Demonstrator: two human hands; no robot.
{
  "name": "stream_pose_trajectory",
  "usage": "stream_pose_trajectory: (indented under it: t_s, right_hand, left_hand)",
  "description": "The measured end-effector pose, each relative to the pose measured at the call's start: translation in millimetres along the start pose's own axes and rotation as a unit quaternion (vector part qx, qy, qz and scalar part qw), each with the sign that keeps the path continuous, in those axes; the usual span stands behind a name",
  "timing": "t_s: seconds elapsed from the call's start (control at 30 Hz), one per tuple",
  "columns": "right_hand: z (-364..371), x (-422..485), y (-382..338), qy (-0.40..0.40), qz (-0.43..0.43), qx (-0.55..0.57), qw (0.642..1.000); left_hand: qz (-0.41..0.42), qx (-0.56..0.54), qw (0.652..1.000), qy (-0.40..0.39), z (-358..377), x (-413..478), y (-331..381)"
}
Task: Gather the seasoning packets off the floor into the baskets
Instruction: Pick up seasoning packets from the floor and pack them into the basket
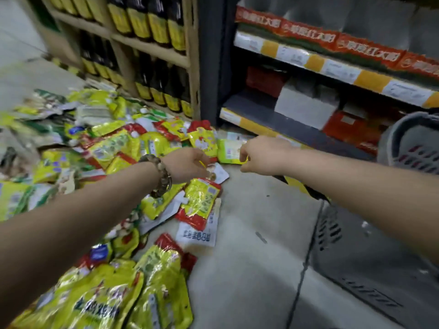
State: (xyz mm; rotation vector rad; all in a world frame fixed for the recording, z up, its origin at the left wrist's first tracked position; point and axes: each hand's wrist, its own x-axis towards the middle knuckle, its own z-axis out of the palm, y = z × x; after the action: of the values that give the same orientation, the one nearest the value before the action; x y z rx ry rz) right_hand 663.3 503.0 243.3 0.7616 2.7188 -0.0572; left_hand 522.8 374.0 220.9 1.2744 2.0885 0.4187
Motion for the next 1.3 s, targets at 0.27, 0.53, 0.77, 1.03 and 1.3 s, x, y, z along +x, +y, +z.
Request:
stream_pose_trajectory:
  t_s: [0.27,0.53,0.77,1.03,1.3]
  right_hand:
    - [87.6,82.2,-42.4,-0.088,-0.062,-0.011,0.994]
    - [189.2,186.6,-43.2,-0.121,0.023,0.164,0.979]
    - [237.5,211.4,-57.0,-0.047,0.097,0.279,0.954]
    - [208.1,169.0,-16.0,-0.03,0.127,0.614,0.779]
    - [186.6,98.0,-30.5,-0.07,0.119,0.853,0.502]
  left_hand:
    - [-0.131,0.046,0.99,0.002,54.7,24.8,-95.5]
    - [-0.203,-0.02,0.979,0.014,109.5,49.5,-147.6]
    - [-0.261,-0.23,0.934,0.085,147.1,34.3,-171.2]
    - [-0.289,-0.584,0.747,0.134,185.8,15.1,-149.4]
    - [-0.201,-0.678,0.701,0.09,197.7,22.2,-108.1]
